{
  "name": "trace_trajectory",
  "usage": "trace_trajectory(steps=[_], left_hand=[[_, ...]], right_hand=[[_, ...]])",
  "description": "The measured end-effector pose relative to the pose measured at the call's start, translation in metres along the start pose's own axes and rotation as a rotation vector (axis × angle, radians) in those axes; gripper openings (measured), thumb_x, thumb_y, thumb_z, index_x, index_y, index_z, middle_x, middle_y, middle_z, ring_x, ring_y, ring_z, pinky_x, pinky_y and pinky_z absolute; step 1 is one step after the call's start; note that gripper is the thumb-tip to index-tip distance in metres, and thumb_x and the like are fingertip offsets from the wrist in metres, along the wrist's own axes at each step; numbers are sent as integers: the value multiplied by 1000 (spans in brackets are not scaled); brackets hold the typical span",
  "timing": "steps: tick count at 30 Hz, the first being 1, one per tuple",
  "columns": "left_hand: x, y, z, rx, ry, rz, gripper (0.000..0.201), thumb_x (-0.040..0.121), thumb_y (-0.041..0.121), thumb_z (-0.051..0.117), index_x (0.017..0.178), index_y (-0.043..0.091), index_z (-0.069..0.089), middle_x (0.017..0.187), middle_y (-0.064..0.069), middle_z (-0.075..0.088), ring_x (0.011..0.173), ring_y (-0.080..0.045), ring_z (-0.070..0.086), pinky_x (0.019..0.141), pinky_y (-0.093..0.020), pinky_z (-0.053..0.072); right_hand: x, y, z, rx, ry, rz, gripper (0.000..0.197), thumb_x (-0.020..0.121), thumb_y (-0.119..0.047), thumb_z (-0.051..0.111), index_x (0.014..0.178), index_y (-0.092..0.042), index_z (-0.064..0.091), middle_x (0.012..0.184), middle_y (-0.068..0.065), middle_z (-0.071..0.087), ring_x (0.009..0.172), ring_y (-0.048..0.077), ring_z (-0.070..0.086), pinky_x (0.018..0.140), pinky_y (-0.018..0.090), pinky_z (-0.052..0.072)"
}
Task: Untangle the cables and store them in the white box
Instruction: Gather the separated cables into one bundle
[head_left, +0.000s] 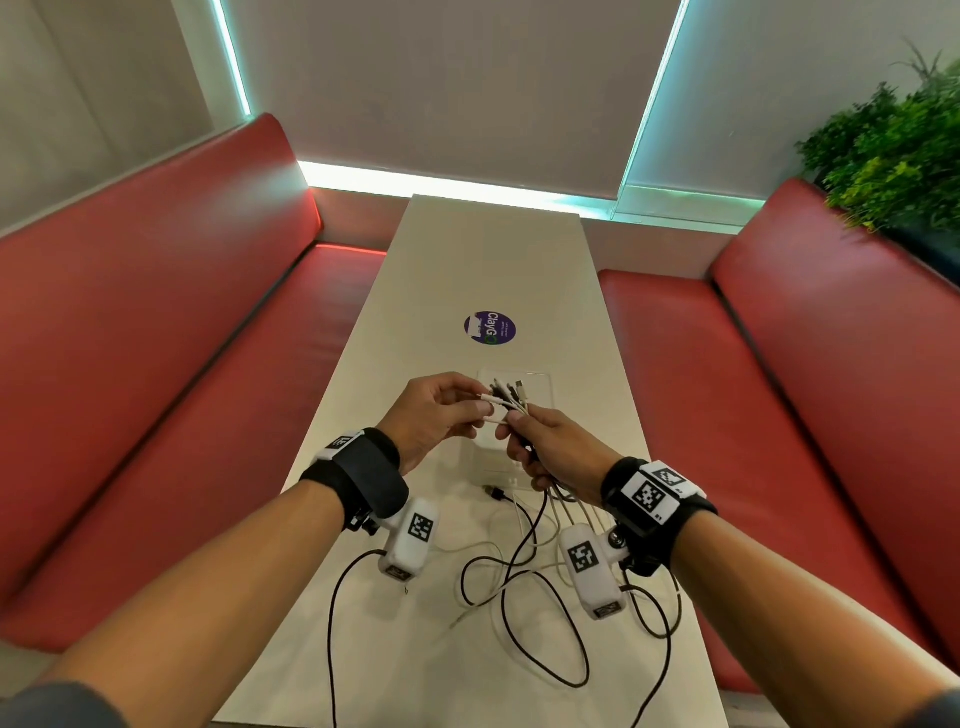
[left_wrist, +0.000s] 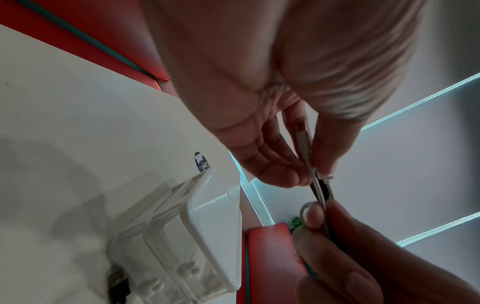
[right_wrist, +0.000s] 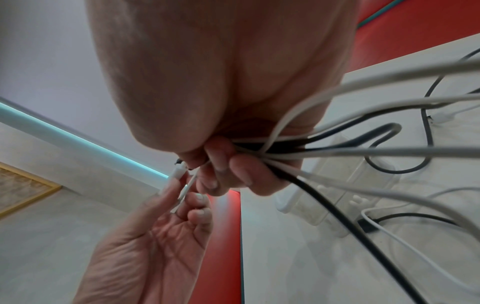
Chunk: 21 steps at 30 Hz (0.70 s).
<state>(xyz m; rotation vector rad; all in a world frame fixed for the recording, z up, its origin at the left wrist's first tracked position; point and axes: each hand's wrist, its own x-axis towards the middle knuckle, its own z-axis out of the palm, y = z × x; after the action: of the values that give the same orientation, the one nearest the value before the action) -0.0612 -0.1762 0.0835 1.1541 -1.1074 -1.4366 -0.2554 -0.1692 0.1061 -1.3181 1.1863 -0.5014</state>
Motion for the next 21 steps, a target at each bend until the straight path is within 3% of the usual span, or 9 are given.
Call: trace_trajectory(steps=[4, 9, 14, 16, 19, 21], left_hand=[[3, -3, 2, 81, 19, 16, 15, 92, 14, 69, 101, 3, 72, 84, -13, 73, 74, -20, 64, 64, -30, 52], [3, -4, 5, 133, 25, -8, 20, 99, 18, 60, 103, 1, 70, 79, -10, 70, 63, -17, 59, 54, -28, 46], [3, 1, 12, 148, 0, -50, 17, 101, 19, 51, 109, 7, 60, 86, -13, 67, 55, -20, 53, 46, -28, 36], [1, 5, 16, 153, -39, -45, 19, 101, 22, 47, 114, 13, 58, 87, -12, 64, 52, -18, 50, 46, -27, 32], [3, 14, 21, 220, -31, -15, 27, 100, 36, 54, 124, 24, 52, 83, -3, 64, 51, -14, 46, 45, -24, 36], [7, 18, 23, 339, -39, 29, 24, 99, 39, 56, 114, 21, 59, 77, -1, 64, 51, -12, 46, 46, -24, 39]], right_hand=[[2, 1, 0, -8, -23, 18, 36, 108, -37, 38, 101, -10, 62, 66, -4, 49, 53, 10, 36, 49, 24, 33], [5, 2, -1, 10, -60, 41, 35, 109, -36, 37, 99, -11, 61, 62, -6, 47, 52, 10, 33, 46, 22, 28], [5, -1, -2, -20, -100, 27, 26, 109, -30, 37, 100, -12, 54, 64, -6, 43, 51, 9, 31, 47, 23, 27], [4, -3, -2, -83, -94, 6, 27, 109, -30, 38, 100, -12, 54, 68, -4, 43, 52, 9, 34, 49, 23, 31], [2, -9, -1, -297, -100, -42, 28, 108, -35, 38, 100, -15, 56, 75, -3, 47, 58, 10, 39, 52, 25, 38], [0, -14, 0, -365, -121, -59, 25, 108, -34, 41, 98, -16, 55, 77, -3, 47, 59, 10, 39, 53, 25, 39]])
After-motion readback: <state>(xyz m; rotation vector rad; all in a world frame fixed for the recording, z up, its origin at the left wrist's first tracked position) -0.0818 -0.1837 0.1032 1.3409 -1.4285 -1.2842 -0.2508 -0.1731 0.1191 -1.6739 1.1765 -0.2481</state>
